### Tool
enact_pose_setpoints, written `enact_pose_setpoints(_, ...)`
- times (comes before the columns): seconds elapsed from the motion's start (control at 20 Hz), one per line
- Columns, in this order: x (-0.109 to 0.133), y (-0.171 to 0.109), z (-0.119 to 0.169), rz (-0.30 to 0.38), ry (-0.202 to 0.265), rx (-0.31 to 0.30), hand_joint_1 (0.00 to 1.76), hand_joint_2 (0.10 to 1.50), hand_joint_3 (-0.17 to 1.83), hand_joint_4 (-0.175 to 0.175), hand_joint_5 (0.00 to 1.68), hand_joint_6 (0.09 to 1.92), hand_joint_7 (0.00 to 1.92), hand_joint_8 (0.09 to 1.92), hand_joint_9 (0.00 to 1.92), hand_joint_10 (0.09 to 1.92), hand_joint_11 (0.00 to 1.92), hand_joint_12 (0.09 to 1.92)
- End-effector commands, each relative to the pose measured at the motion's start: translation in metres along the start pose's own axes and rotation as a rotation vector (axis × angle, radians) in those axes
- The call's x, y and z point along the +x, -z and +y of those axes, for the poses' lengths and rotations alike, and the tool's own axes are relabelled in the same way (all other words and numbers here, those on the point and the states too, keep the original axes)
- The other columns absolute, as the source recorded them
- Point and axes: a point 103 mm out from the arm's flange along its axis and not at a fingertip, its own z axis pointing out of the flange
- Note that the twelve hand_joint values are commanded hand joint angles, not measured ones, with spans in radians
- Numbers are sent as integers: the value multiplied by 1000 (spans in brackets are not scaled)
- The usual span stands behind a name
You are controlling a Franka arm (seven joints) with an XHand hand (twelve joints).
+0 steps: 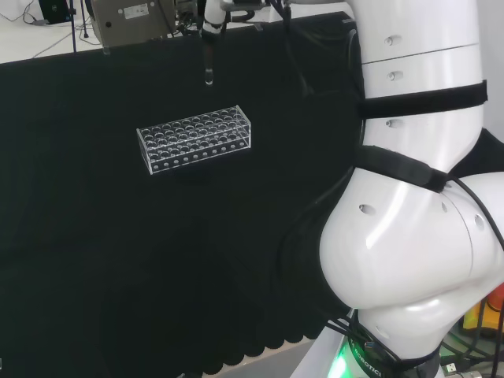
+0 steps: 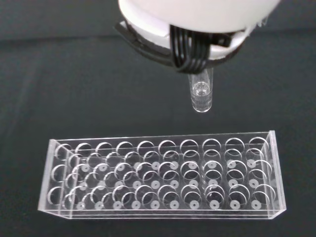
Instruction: Shake the test tube.
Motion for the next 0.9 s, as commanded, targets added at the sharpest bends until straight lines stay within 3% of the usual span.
enact_pose_setpoints(0.05,12,14,-23,-2,37,-6,1436,635,596,-175,1327,379,1446,655,1490,87,807,1215)
enact_pose_setpoints(0.45,19,16,-32,2,56,-22,1436,632,601,-175,1330,376,1449,652,1494,87,808,1215)
enact_pose_setpoints(0.9,71,17,-43,46,138,-31,1436,629,606,-175,1332,373,1451,649,1498,87,808,1216)
